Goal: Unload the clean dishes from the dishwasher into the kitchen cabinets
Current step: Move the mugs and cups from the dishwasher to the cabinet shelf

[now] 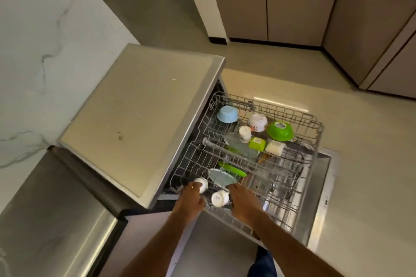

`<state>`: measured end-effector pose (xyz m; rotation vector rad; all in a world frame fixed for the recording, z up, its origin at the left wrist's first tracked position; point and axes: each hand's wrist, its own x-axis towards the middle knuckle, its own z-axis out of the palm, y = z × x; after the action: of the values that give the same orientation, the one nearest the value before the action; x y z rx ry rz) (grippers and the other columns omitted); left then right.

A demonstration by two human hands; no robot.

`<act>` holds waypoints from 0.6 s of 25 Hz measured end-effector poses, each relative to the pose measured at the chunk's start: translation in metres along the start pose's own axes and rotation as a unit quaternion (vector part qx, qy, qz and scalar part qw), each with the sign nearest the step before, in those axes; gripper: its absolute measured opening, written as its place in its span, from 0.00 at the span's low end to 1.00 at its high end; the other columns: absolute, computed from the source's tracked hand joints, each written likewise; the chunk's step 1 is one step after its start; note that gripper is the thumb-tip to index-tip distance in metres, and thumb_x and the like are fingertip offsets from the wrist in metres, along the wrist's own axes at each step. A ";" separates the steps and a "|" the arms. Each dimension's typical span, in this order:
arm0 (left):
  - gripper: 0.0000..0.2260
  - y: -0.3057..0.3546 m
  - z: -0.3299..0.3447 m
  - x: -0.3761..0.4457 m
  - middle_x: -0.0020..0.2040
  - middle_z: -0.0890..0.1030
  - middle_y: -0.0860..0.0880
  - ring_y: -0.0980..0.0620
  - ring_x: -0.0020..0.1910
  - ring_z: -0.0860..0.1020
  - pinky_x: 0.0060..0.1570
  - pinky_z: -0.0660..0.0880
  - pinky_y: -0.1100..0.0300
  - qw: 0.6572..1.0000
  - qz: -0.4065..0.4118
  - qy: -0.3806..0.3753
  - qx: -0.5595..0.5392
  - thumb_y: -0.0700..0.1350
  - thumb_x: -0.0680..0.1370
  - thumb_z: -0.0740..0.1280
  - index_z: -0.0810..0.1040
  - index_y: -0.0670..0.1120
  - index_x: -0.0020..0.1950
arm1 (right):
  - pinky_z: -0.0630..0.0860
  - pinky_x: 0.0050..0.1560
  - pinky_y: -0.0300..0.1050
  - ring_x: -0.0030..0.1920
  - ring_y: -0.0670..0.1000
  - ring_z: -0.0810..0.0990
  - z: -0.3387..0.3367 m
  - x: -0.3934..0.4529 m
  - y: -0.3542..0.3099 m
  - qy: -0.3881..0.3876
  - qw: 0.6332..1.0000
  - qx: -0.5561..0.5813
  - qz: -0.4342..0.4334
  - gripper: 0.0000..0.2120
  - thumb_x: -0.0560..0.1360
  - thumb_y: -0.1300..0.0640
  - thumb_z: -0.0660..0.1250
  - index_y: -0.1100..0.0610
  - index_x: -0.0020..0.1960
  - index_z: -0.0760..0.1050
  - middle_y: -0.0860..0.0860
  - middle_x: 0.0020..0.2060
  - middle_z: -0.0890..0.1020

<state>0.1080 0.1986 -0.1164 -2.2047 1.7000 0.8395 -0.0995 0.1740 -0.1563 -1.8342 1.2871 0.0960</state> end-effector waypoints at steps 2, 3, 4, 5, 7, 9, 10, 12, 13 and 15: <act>0.26 -0.008 0.018 0.040 0.76 0.65 0.46 0.45 0.73 0.69 0.70 0.72 0.49 1.000 -0.022 -0.006 0.017 0.47 0.81 0.69 0.67 0.50 0.78 | 0.80 0.63 0.56 0.66 0.58 0.80 0.021 0.041 0.006 -0.043 0.999 -0.004 0.006 0.30 0.71 0.58 0.78 0.52 0.71 0.74 0.53 0.68 0.79; 0.27 -0.011 0.026 0.058 0.77 0.63 0.47 0.44 0.74 0.68 0.70 0.72 0.48 0.999 -0.029 -0.009 0.028 0.48 0.80 0.70 0.66 0.51 0.78 | 0.80 0.62 0.56 0.65 0.59 0.80 0.034 0.060 0.010 -0.061 0.998 -0.007 0.001 0.30 0.70 0.59 0.78 0.54 0.70 0.74 0.54 0.67 0.79; 0.28 -0.015 0.031 0.071 0.78 0.62 0.46 0.43 0.75 0.67 0.69 0.73 0.46 0.998 -0.032 -0.011 0.044 0.49 0.80 0.70 0.65 0.52 0.79 | 0.81 0.62 0.58 0.65 0.60 0.80 0.040 0.071 0.011 -0.074 0.997 -0.018 -0.013 0.30 0.70 0.60 0.78 0.55 0.70 0.73 0.55 0.67 0.79; 0.28 -0.016 0.034 0.081 0.78 0.62 0.46 0.42 0.75 0.67 0.69 0.74 0.46 0.997 -0.036 -0.019 0.064 0.49 0.80 0.70 0.64 0.54 0.79 | 0.80 0.62 0.59 0.66 0.62 0.79 0.046 0.078 0.014 -0.084 0.995 -0.041 -0.035 0.32 0.71 0.61 0.78 0.55 0.73 0.72 0.56 0.68 0.78; 0.27 -0.018 0.043 0.103 0.78 0.62 0.45 0.41 0.74 0.69 0.67 0.75 0.46 0.994 -0.045 -0.045 0.088 0.50 0.81 0.70 0.65 0.58 0.78 | 0.77 0.64 0.60 0.70 0.62 0.76 0.061 0.094 0.026 -0.082 0.989 -0.085 -0.088 0.34 0.75 0.62 0.74 0.53 0.78 0.67 0.55 0.73 0.74; 0.26 -0.024 0.057 0.122 0.76 0.66 0.44 0.41 0.71 0.72 0.65 0.76 0.47 0.991 -0.048 -0.072 0.105 0.52 0.80 0.70 0.66 0.59 0.77 | 0.73 0.66 0.60 0.71 0.61 0.72 0.076 0.103 0.040 -0.061 0.987 -0.097 -0.113 0.32 0.77 0.59 0.72 0.51 0.79 0.67 0.53 0.76 0.72; 0.27 -0.027 0.062 0.125 0.74 0.68 0.43 0.41 0.70 0.72 0.63 0.77 0.48 0.989 -0.057 -0.079 0.114 0.54 0.79 0.71 0.66 0.59 0.77 | 0.73 0.66 0.60 0.71 0.60 0.73 0.080 0.104 0.041 -0.049 0.987 -0.097 -0.116 0.31 0.76 0.57 0.73 0.50 0.77 0.69 0.53 0.75 0.73; 0.31 -0.033 0.072 0.132 0.72 0.70 0.43 0.42 0.69 0.73 0.61 0.76 0.51 0.987 -0.082 -0.071 0.122 0.57 0.77 0.72 0.64 0.57 0.77 | 0.75 0.64 0.60 0.69 0.60 0.75 0.091 0.107 0.046 -0.033 0.990 -0.079 -0.111 0.30 0.72 0.53 0.77 0.48 0.73 0.73 0.52 0.72 0.76; 0.33 -0.034 0.076 0.134 0.71 0.71 0.43 0.43 0.68 0.74 0.60 0.77 0.52 0.987 -0.086 -0.057 0.124 0.58 0.76 0.73 0.63 0.55 0.77 | 0.76 0.63 0.60 0.68 0.60 0.76 0.094 0.106 0.048 -0.025 0.991 -0.069 -0.113 0.30 0.71 0.52 0.78 0.48 0.71 0.74 0.52 0.71 0.77; 0.34 -0.036 0.079 0.138 0.71 0.72 0.42 0.44 0.66 0.76 0.58 0.78 0.54 0.987 -0.084 -0.038 0.135 0.57 0.76 0.74 0.63 0.53 0.77 | 0.76 0.63 0.60 0.69 0.60 0.76 0.093 0.102 0.053 -0.026 0.992 -0.045 -0.118 0.31 0.72 0.51 0.77 0.49 0.72 0.72 0.54 0.71 0.76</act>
<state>0.1408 0.1383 -0.2637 -2.0687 1.4708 0.6037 -0.0583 0.1583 -0.2975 -2.0332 1.0365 0.0740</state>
